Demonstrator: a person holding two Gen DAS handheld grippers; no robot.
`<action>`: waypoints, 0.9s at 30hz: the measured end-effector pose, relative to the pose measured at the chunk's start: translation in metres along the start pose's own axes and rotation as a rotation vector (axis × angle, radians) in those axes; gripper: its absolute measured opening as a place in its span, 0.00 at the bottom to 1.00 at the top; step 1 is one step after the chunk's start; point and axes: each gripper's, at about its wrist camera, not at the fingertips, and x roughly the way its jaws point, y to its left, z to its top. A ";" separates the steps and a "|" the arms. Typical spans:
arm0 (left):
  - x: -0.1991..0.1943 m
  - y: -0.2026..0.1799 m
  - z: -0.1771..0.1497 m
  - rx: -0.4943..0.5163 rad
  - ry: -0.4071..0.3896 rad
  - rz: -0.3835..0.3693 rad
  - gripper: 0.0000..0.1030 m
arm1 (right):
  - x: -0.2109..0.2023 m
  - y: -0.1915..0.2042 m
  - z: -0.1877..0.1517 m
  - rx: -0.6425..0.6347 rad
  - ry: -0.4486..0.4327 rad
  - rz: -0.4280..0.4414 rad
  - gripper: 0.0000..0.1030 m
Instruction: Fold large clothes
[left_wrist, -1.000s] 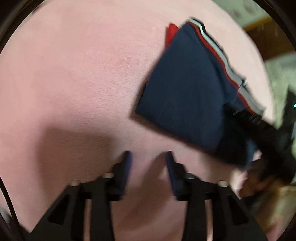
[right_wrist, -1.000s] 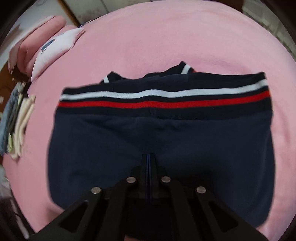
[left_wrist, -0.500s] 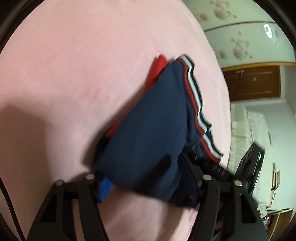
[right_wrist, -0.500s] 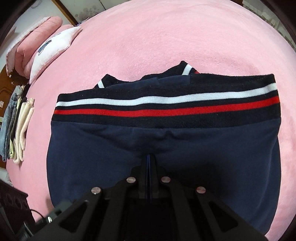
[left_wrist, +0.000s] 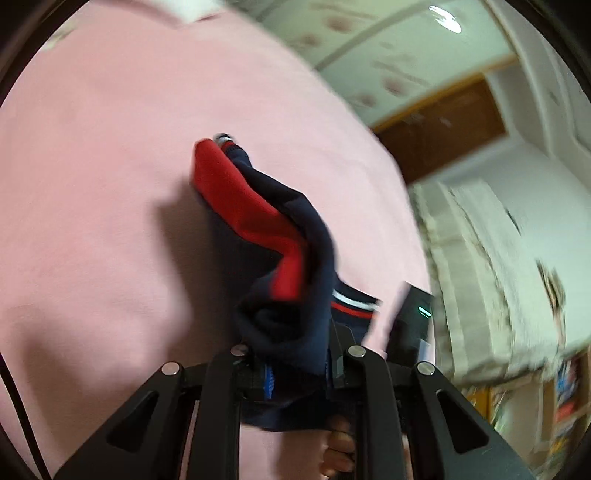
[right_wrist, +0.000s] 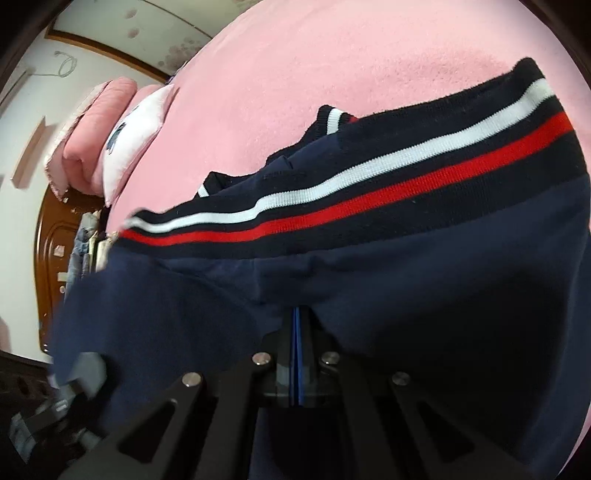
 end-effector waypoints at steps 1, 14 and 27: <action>0.002 -0.015 -0.006 0.051 0.005 -0.002 0.16 | -0.001 -0.001 0.001 -0.013 0.011 0.006 0.00; 0.028 -0.090 -0.063 0.315 0.145 0.107 0.16 | -0.070 -0.059 0.028 0.006 -0.001 0.009 0.00; 0.067 -0.121 -0.087 0.462 0.294 0.223 0.16 | -0.147 -0.087 0.053 0.103 -0.114 0.191 0.11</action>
